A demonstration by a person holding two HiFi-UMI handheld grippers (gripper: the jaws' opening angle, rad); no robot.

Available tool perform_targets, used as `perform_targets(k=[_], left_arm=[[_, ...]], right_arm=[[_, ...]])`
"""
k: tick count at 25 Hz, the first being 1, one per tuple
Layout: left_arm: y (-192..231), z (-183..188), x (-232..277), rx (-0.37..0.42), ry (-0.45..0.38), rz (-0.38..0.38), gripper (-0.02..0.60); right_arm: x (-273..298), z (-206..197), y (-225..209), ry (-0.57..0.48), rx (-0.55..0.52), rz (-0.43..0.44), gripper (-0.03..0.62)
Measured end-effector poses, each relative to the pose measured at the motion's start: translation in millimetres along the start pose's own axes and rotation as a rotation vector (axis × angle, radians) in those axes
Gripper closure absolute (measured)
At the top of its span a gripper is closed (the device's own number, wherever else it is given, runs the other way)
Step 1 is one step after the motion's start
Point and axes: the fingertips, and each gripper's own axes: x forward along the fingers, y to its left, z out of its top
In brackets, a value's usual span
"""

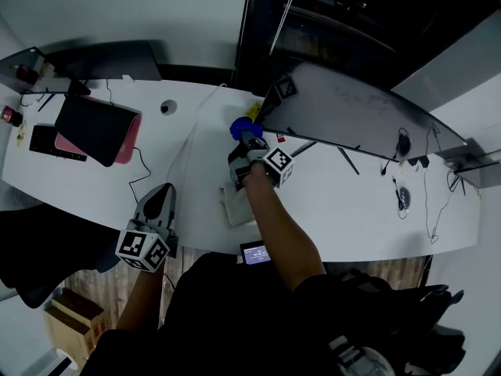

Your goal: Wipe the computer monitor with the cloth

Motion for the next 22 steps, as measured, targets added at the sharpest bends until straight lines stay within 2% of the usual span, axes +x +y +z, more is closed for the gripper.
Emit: perform_targets(k=[10, 15, 22], left_arm=[[-7, 4, 0, 0.006, -0.012, -0.007, 0.586], [-11, 6, 1, 0.011, -0.021, -0.016, 0.586], [-16, 16, 8, 0.032, -0.039, -0.028, 0.586]], right_arm=[[6, 8, 75, -0.107, 0.012, 0.177, 0.510], [-5, 4, 94, -0.123, 0.001, 0.207, 0.511], [-10, 0, 128, -0.091, -0.055, 0.253, 0.514]])
